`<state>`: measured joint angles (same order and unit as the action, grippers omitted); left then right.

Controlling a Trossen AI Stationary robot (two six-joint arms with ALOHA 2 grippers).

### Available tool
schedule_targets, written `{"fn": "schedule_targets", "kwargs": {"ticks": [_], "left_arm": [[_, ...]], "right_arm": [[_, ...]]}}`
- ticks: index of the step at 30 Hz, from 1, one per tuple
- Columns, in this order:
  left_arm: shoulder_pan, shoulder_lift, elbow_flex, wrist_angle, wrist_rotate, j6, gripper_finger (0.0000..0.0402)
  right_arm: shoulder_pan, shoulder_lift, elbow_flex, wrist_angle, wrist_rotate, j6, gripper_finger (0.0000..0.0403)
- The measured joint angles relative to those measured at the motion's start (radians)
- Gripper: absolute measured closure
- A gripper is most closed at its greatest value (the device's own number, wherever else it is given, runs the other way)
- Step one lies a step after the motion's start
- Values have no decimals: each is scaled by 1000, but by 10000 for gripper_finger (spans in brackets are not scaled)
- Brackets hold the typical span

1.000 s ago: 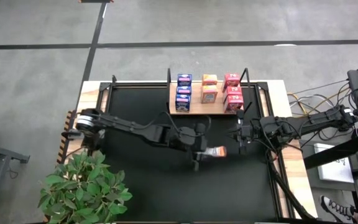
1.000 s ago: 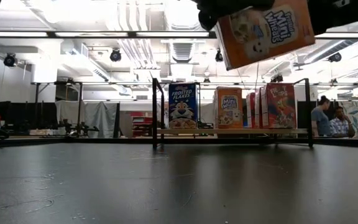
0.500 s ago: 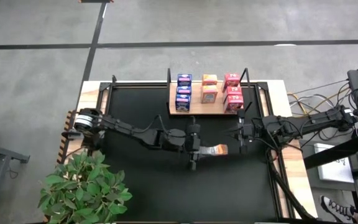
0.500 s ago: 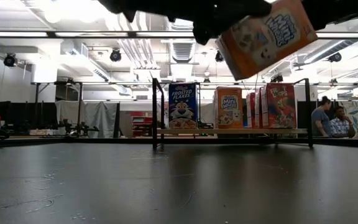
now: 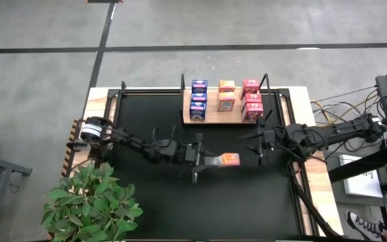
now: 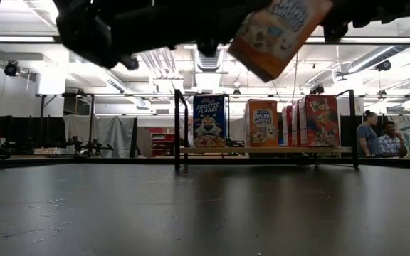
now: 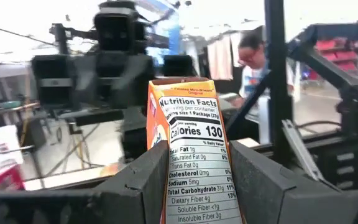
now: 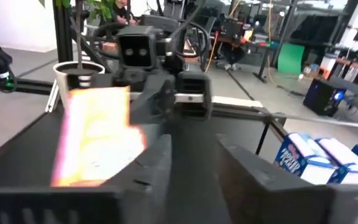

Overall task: Stack cereal on shelf
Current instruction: Put the orange cereal box on the shelf aligned with the other orange cereal box

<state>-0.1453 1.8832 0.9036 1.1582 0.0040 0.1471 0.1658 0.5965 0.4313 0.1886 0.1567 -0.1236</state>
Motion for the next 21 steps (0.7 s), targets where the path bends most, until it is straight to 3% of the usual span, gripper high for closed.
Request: {"fn": "schedule_targets", "kwargs": {"ticks": [6,10,16,21], "left_arm": [[16,0,-79,91,-6,-20,255],[20,0,-105,92,-21,-21,255],[26,0,-115,101,-31,-21,255],[26,0,-115,102,-32,-23,255]], "right_arm": [[0,67,4,54,-8,27,210],[0,127,64,44,-9,36,178],[1,246,210,-142,-125,44,159],[0,325,349,-377,-131,87,161]]}}
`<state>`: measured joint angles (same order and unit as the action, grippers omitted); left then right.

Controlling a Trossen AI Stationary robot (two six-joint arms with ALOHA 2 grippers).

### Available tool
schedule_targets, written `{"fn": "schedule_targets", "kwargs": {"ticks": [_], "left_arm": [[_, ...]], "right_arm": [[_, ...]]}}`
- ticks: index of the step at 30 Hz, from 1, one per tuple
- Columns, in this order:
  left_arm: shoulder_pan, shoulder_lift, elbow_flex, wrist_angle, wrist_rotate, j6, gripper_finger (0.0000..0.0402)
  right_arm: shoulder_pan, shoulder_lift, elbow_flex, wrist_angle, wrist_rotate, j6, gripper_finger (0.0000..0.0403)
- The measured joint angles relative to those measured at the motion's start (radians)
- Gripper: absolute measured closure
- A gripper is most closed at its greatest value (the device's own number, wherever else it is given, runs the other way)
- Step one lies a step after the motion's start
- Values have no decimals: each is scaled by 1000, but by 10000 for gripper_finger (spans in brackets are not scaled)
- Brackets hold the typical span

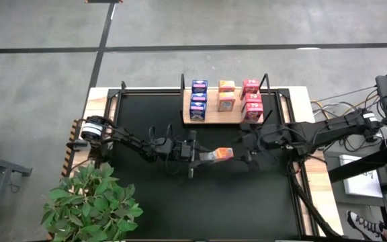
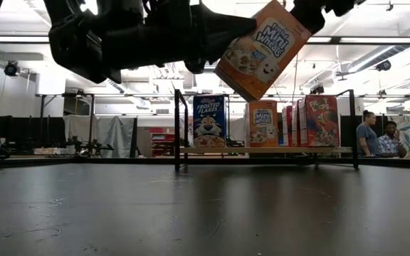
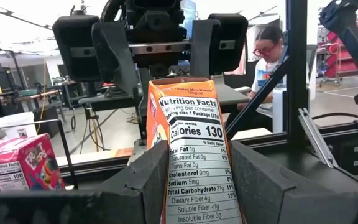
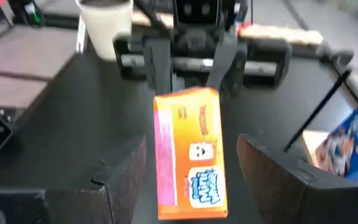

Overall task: Stack cereal on shelf
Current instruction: Put the orange cereal box on the shelf aligned with the other orange cereal box

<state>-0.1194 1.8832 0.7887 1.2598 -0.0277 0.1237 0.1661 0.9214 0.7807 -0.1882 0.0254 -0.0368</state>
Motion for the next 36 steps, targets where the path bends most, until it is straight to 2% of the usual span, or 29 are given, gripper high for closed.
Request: {"fn": "schedule_targets", "kwargs": {"ticks": [6,11,26,32,36], "left_arm": [[2,0,0,3,0,-5,255],[3,0,0,5,-14,-5,255],[3,0,0,-7,-12,-5,253],[4,0,0,-29,-17,-10,220],[5,-11,-15,-50,-18,-10,192]], "right_arm": [[0,84,110,-165,0,50,163],[0,153,162,-208,1,55,175],[0,251,279,-336,0,74,291],[0,249,280,-347,0,93,299],[-3,247,313,-431,1,123,300]]}}
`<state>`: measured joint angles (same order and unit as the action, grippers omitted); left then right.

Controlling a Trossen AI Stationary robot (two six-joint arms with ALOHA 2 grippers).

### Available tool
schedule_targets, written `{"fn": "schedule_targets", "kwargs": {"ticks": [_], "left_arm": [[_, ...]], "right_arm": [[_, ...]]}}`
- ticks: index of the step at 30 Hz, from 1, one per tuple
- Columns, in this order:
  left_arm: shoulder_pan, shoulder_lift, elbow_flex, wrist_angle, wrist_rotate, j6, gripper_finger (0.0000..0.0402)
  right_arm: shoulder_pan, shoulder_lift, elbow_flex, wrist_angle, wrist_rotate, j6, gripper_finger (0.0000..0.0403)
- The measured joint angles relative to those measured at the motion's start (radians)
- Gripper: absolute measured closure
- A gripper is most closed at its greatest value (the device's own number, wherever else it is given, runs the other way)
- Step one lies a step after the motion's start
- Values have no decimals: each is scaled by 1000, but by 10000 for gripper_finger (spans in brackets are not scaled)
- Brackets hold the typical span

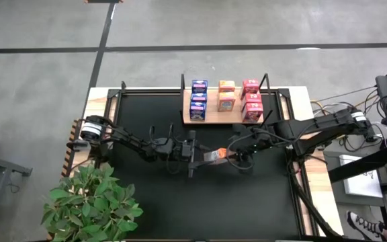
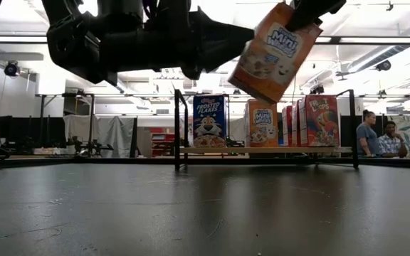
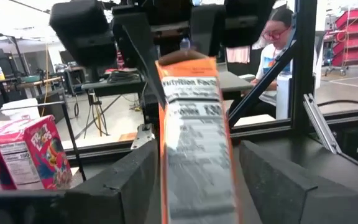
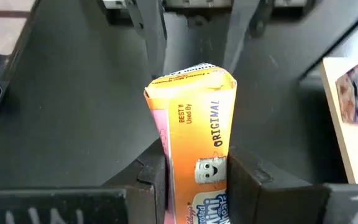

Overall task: Stack cereal on shelf
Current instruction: Put the orange cereal box on the shelf aligned with the other orange cereal box

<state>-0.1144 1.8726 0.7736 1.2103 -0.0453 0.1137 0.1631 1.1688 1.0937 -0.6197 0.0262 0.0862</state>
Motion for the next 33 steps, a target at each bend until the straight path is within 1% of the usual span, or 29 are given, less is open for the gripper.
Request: {"fn": "schedule_targets", "kwargs": {"ticks": [2,7,10,13,16,21,27,33], "left_arm": [[4,-18,-15,-16,-2,6,181],[14,-93,-43,-104,-3,9,171],[19,-135,-54,-163,-3,9,171],[21,-165,-61,-181,-2,11,171],[21,-179,-64,-183,-2,10,171],[21,-184,-64,-200,-2,7,171],[20,-184,-64,-205,-2,6,171],[20,-184,-64,-218,-1,6,171]], "right_arm": [[-6,6,37,-72,15,28,300],[-46,43,151,-288,116,36,300],[-109,81,215,-379,138,0,300],[-198,137,272,-429,141,-67,300],[-288,201,320,-470,135,-144,300],[-407,302,383,-506,71,-247,300],[-481,381,420,-505,51,-336,300],[-525,417,426,-505,52,-361,300]]}}
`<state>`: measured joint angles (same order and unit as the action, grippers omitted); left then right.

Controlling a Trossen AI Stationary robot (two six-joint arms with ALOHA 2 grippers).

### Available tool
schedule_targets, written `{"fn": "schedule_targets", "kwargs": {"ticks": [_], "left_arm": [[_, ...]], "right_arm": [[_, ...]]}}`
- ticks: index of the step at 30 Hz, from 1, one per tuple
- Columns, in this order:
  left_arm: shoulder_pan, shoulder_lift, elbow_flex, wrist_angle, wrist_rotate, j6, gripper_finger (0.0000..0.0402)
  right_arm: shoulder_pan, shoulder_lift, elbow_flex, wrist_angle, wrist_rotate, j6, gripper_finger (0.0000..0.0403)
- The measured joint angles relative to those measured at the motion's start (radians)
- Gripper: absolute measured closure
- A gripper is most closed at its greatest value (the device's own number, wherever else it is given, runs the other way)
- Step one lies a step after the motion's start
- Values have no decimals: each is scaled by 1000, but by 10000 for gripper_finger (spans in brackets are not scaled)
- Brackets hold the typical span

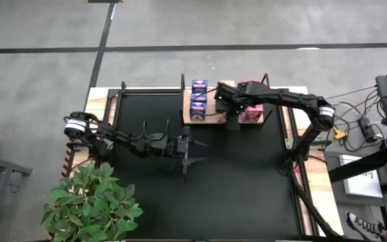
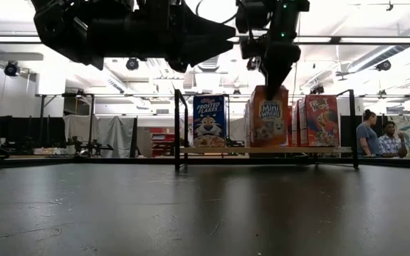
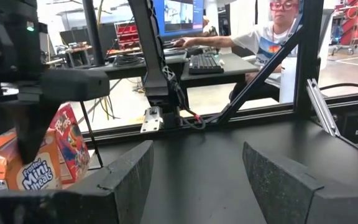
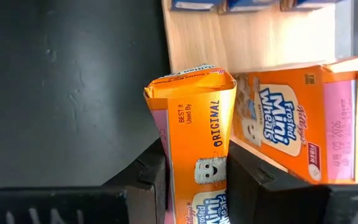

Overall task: Stack cereal on shelf
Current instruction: Put the orange cereal box on the shelf aligned with the other orange cereal box

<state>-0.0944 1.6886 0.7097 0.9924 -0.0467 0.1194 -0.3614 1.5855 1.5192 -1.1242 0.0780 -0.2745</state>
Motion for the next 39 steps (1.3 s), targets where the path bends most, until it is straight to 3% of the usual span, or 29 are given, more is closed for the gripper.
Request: {"fn": "schedule_targets", "kwargs": {"ticks": [5,19,39], "left_arm": [[0,0,0,-8,0,3,170],[0,0,0,-15,1,3,170],[0,-2,0,-6,1,3,171]], "right_arm": [[-26,14,0,1,0,-6,287],[-47,22,0,31,0,-84,202],[-47,6,0,38,30,-165,197]]}}
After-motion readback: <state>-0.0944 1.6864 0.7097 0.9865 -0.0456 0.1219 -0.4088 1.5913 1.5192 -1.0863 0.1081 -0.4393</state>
